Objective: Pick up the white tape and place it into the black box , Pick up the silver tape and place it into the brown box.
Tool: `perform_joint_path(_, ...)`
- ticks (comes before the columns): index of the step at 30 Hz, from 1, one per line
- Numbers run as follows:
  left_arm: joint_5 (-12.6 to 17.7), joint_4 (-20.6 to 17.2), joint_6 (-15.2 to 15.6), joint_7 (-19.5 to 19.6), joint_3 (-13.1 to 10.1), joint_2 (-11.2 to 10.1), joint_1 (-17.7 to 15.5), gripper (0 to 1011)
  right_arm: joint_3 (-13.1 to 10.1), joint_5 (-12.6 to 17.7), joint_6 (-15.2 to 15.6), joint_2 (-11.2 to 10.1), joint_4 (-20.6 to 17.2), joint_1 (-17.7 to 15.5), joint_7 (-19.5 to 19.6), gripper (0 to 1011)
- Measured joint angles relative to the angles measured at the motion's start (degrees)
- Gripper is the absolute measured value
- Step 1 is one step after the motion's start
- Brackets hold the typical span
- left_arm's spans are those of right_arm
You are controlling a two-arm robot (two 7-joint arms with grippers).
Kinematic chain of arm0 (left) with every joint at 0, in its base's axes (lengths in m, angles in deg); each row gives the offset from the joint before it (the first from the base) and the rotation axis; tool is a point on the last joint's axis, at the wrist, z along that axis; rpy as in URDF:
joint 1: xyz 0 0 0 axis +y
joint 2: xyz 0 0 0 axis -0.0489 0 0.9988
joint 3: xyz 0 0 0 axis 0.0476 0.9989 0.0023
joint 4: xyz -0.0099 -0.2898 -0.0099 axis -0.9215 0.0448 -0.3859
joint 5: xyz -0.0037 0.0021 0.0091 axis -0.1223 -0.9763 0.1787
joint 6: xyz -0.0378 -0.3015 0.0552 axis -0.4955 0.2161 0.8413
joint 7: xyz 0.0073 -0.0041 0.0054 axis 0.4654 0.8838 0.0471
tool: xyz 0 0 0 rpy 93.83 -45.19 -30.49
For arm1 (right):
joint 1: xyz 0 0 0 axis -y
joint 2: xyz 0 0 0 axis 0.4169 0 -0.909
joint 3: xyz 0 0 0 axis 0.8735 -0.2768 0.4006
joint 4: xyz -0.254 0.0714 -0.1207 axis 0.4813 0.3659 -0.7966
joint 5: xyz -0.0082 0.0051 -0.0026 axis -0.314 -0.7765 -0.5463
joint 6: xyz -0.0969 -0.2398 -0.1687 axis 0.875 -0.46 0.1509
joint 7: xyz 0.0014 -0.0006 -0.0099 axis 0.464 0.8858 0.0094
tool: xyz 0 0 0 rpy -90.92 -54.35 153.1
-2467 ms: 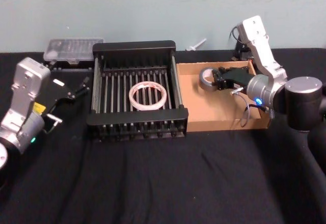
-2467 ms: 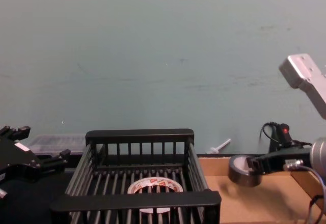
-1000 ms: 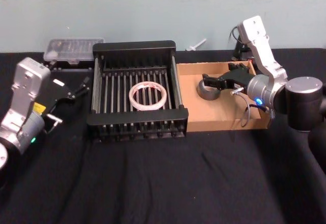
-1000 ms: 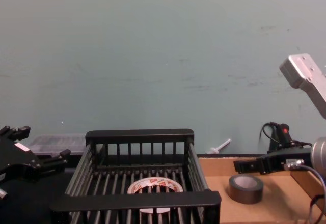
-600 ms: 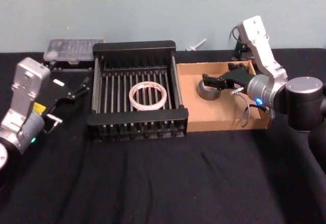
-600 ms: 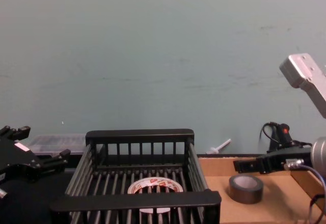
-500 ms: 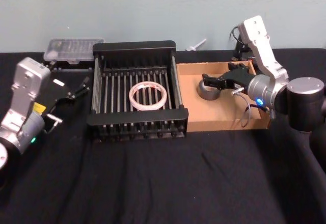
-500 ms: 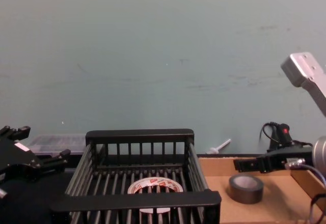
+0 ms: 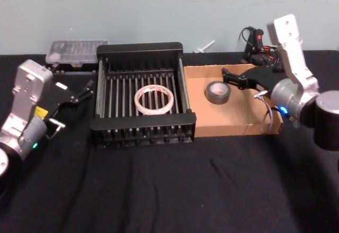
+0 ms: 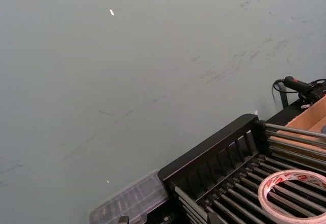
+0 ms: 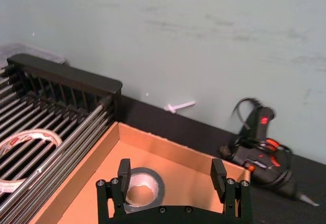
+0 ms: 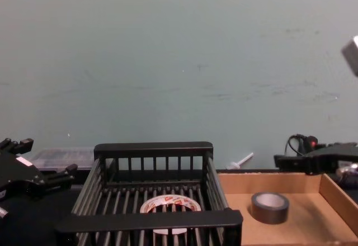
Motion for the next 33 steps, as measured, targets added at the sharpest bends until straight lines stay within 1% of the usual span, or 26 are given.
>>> perform_joint_path(3,0.0,0.0,0.0,0.0,0.0,0.0,0.0,1001,-1.3,-0.5,-2.6,-0.3,-3.1,-2.9,1.4,1002)
perform_joint_path(6,0.0,0.0,0.0,0.0,0.0,0.0,0.0,1001,-1.9,-1.0,-4.5,-0.4,-4.5,-4.5,2.1,1002)
perform_joint_path(7,0.0,0.0,0.0,0.0,0.0,0.0,0.0,1001,-2.3,-1.4,-6.1,-0.4,-5.4,-5.6,2.6,1002)
perform_joint_path(9,0.0,0.0,0.0,0.0,0.0,0.0,0.0,1001,-2.6,-1.9,-7.6,-0.5,-6.0,-6.6,3.0,1002)
perform_joint_path(12,0.0,0.0,0.0,0.0,0.0,0.0,0.0,1001,-3.0,-3.2,-11.5,-0.5,-7.1,-8.7,3.7,1002)
perform_joint_path(17,0.0,0.0,0.0,0.0,0.0,0.0,0.0,1001,-3.3,-5.0,-15.6,-0.4,-7.3,-10.6,4.4,1002)
perform_joint_path(19,0.0,0.0,0.0,0.0,0.0,0.0,0.0,1001,-3.4,-5.6,-16.5,-0.3,-7.2,-11.2,4.6,1002)
perform_joint_path(23,0.0,0.0,0.0,0.0,0.0,0.0,0.0,1001,-3.8,-6.4,-17.1,0.1,-6.8,-11.8,4.8,1002)
perform_joint_path(29,0.0,0.0,0.0,0.0,0.0,0.0,0.0,1001,-4.4,-7.3,-17.4,0.9,-5.9,-12.3,4.9,1002)
perform_joint_path(33,0.0,0.0,0.0,0.0,0.0,0.0,0.0,1001,-4.4,-7.3,-17.4,0.9,-5.8,-12.3,4.9,1002)
